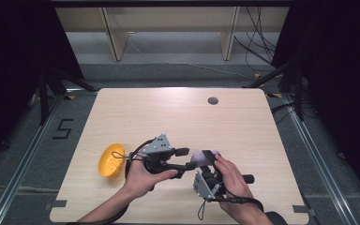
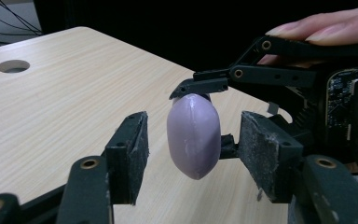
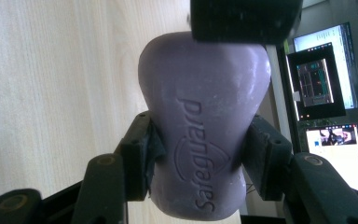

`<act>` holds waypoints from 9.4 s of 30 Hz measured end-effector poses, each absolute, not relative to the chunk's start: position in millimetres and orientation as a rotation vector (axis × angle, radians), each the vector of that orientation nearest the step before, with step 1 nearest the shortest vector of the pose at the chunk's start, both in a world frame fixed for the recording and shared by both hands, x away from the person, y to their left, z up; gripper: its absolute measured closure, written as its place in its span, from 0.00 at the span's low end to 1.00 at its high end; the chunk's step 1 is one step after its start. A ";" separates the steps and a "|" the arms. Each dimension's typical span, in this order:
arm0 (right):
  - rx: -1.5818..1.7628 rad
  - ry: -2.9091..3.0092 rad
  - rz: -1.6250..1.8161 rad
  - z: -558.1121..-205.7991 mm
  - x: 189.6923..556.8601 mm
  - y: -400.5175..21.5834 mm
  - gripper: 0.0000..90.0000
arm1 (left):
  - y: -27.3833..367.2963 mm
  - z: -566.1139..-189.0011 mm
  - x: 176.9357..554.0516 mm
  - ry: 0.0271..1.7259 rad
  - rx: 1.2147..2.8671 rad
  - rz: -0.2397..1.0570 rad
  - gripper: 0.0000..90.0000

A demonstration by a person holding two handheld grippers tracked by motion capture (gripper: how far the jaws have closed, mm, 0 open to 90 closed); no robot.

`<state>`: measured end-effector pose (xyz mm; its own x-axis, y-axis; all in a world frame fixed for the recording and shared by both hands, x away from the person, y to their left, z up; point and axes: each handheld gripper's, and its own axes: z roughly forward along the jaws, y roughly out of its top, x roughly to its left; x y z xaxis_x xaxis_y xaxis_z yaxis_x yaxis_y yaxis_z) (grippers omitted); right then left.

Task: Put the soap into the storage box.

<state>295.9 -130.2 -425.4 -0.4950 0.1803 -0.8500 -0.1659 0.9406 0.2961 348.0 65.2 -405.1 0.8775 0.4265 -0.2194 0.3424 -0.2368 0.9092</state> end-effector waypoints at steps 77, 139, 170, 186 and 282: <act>0.145 2.046 0.416 -419.5 283.5 -168.8 0.37 | 47.5 -414.0 354.9 0.678 1.895 0.258 0.65; 0.420 2.051 0.632 -432.5 282.5 -189.2 0.36 | 101.8 -404.0 322.9 0.846 1.705 0.563 0.65; 0.397 2.034 0.647 -429.9 281.5 -189.2 0.37 | 126.3 -408.9 312.9 0.901 1.686 0.653 0.65; 0.418 2.034 0.641 -431.2 281.3 -189.0 0.37 | 142.5 -414.1 312.1 0.947 1.646 0.680 0.65; 0.418 2.038 0.645 -431.1 282.5 -189.6 0.38 | 222.7 -478.7 317.4 1.417 1.426 0.936 0.65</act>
<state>282.5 -189.6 -431.1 -0.5130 0.5251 -0.6790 0.0389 0.8045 0.5927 317.4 222.7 -478.7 0.0599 0.9954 -0.0747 0.3222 0.0515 0.9453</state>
